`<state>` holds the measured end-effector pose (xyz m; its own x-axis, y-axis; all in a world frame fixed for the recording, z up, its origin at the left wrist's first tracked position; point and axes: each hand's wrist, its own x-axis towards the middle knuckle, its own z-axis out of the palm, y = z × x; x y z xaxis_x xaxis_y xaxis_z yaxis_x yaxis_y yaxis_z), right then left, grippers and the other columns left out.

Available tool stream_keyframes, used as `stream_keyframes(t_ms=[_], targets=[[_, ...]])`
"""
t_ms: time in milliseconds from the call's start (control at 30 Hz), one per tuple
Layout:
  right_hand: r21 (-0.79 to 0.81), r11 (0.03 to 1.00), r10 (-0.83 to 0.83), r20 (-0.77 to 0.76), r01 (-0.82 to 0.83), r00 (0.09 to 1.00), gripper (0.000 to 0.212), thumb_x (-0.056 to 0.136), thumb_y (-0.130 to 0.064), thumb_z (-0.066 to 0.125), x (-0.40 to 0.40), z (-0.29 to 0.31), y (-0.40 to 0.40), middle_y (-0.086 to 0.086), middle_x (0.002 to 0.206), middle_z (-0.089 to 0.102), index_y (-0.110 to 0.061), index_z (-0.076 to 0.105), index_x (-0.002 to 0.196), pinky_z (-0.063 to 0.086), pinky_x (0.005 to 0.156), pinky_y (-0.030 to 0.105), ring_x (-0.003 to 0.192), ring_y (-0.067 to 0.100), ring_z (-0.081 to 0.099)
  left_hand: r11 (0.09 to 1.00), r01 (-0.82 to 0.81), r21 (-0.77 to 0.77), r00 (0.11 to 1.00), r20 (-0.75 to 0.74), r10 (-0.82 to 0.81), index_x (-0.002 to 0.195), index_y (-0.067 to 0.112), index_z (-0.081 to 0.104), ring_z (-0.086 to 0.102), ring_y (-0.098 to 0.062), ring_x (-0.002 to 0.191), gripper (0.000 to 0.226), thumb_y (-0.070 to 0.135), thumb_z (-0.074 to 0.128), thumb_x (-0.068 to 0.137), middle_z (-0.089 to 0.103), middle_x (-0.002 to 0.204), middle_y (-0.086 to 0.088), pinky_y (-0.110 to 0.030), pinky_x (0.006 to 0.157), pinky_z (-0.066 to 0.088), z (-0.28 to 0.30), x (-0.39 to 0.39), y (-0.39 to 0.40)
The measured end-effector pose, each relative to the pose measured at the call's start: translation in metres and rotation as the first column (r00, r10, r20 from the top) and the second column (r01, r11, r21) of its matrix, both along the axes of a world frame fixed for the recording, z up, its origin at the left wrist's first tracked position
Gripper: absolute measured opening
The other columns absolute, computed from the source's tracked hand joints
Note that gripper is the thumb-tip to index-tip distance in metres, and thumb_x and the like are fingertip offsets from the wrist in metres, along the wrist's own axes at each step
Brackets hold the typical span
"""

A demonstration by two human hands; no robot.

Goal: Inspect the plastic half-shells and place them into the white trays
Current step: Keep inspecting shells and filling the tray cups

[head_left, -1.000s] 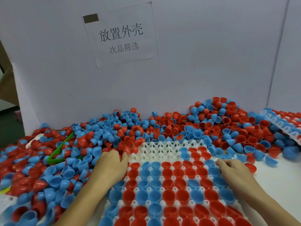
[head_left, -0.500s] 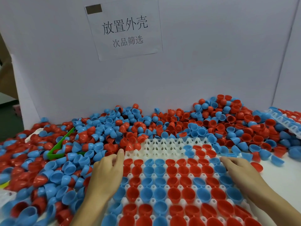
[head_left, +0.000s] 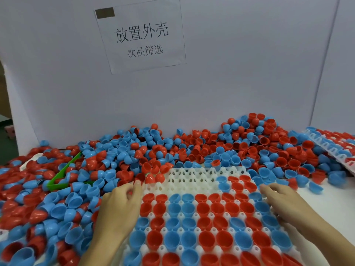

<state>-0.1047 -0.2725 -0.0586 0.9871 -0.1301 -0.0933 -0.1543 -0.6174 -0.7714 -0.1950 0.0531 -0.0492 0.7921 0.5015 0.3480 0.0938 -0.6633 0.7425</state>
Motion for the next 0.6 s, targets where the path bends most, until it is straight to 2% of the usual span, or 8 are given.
stream_keyframes(t_ms=[100,267,600], targets=[[-0.040,0.999,-0.008,0.019,0.009,1.000,0.030,0.103,-0.039,0.043,0.0017,-0.0031,0.0005,0.001,0.087,0.061,-0.019,0.057,0.085,0.042,0.058,0.026,0.077,0.015,0.058,1.000,0.007,0.031,1.000,-0.022,-0.006,0.081,-0.001,0.069,0.067,-0.030,0.072,0.058,0.048,0.041,0.096,0.070,0.070,-0.014,-0.046,0.070,0.054,0.0009,-0.0012,-0.0012],[-0.063,0.998,-0.015,0.001,0.015,1.000,0.032,0.103,-0.041,0.043,0.0061,-0.0083,0.0005,0.001,0.084,0.062,-0.018,0.056,0.085,0.040,0.055,0.022,0.074,0.012,0.057,1.000,0.014,0.025,0.999,-0.050,-0.013,0.081,-0.002,0.070,0.067,-0.032,0.076,0.060,0.049,0.042,0.095,0.070,0.071,-0.016,-0.046,0.072,0.054,0.0036,-0.0030,-0.0048],[-0.102,0.995,0.011,-0.044,-0.015,0.999,0.040,0.102,-0.044,0.041,0.0067,-0.0055,-0.0060,0.003,0.078,0.059,-0.012,0.059,0.087,0.043,0.056,0.022,0.065,0.011,0.051,1.000,0.010,-0.017,0.997,-0.081,-0.011,0.076,-0.002,0.070,0.069,-0.030,0.065,0.056,0.045,0.048,0.098,0.068,0.063,-0.014,-0.050,0.071,0.058,0.0014,0.0000,-0.0008]])
